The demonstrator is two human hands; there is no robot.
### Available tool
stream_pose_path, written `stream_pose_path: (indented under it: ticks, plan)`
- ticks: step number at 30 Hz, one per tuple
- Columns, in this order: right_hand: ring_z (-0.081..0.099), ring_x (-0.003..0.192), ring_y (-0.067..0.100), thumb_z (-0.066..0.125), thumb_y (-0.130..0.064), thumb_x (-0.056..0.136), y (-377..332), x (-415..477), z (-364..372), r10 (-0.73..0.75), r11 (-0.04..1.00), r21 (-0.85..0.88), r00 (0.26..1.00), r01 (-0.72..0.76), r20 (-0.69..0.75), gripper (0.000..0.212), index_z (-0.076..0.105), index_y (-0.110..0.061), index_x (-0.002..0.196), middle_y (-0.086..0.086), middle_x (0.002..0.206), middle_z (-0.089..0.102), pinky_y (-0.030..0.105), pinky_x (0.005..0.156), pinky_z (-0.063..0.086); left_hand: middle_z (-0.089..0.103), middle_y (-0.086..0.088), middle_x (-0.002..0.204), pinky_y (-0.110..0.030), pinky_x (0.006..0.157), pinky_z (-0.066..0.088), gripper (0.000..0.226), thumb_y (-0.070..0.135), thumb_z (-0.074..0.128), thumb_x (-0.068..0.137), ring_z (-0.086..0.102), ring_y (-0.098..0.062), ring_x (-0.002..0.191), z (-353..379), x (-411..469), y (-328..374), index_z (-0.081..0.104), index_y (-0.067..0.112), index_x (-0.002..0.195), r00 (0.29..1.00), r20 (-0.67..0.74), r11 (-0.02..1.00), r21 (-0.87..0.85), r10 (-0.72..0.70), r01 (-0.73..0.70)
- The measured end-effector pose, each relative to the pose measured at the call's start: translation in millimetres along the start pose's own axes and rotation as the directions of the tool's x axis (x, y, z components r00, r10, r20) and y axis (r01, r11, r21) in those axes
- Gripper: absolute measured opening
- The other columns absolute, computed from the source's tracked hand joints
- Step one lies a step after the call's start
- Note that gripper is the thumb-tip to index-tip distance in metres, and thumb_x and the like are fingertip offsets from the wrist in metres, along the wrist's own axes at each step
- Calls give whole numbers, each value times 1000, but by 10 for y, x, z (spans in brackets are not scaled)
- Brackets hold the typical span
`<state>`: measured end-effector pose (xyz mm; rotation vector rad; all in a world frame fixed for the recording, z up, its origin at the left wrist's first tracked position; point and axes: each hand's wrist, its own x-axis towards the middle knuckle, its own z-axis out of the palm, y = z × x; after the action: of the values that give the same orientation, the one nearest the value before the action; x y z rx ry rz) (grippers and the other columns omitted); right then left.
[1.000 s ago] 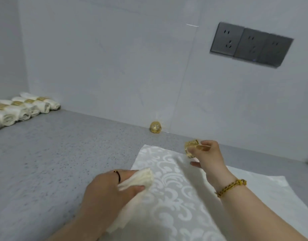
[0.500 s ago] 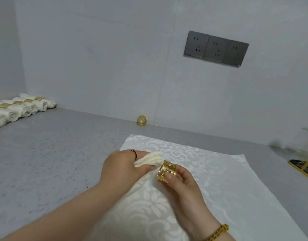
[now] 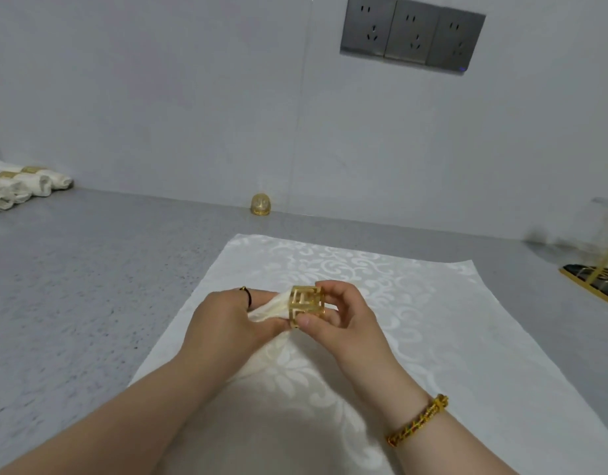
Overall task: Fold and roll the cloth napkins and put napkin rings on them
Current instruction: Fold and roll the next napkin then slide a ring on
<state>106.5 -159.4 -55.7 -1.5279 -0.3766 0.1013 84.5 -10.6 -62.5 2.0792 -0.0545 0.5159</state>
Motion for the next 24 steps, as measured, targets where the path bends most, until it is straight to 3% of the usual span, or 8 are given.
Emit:
stream_pose_path:
  ticks: [5, 11, 13, 20, 22, 24]
  plan:
    - [59, 69, 2, 64, 8, 77, -4, -8, -47, 52, 999, 1, 997, -52, 64, 36, 50, -13, 102, -2, 94, 56, 11, 68, 50, 58, 37, 53, -1, 56, 38, 38, 15, 78, 68, 55, 17, 60, -24, 1, 1, 58, 46, 61, 990, 140, 1000, 18, -27, 25]
    - [59, 82, 15, 69, 4, 74, 16, -43, -38, 81, 996, 23, 994, -83, 68, 37, 52, -12, 104, 3, 101, 58, 31, 85, 50, 58, 42, 73, 1, 59, 39, 35, 11, 70, 75, 55, 18, 69, -86, -68, 21, 60, 44, 67, 975, 221, 999, 32, -10, 3]
    - [60, 82, 14, 67, 6, 76, 13, -46, -49, 79, 997, 6, 994, -79, 73, 36, 52, -16, 101, 0, 99, 58, 28, 84, 50, 57, 43, 72, 3, 59, 37, 35, 10, 66, 77, 54, 20, 70, -100, -85, 20, 60, 43, 68, 971, 240, 1000, 31, -11, 4]
    - [60, 77, 0, 66, 8, 76, -34, -51, -97, 2, 987, -156, 986, 24, 164, 42, 51, -26, 95, -9, 99, 57, 17, 79, 48, 64, 21, 75, 2, 64, 37, 39, 8, 68, 79, 54, 18, 75, -102, -62, -28, 58, 43, 67, 967, 254, 1000, 5, -3, 2]
    - [62, 78, 0, 69, 7, 73, -33, -35, -113, -11, 992, -121, 984, 32, 176, 42, 53, -25, 96, -7, 100, 59, 19, 81, 49, 64, 26, 68, 3, 61, 37, 39, 5, 68, 79, 55, 20, 70, -114, -44, -16, 58, 42, 69, 968, 252, 999, -32, -12, 21]
    - [64, 81, 6, 74, -1, 65, -6, -16, -129, 11, 999, 31, 986, -17, 166, 43, 55, -21, 99, -2, 101, 61, 24, 83, 51, 60, 37, 63, 4, 60, 37, 39, 4, 66, 79, 54, 22, 68, -130, -29, 5, 58, 41, 71, 970, 244, 998, -52, -11, 25]
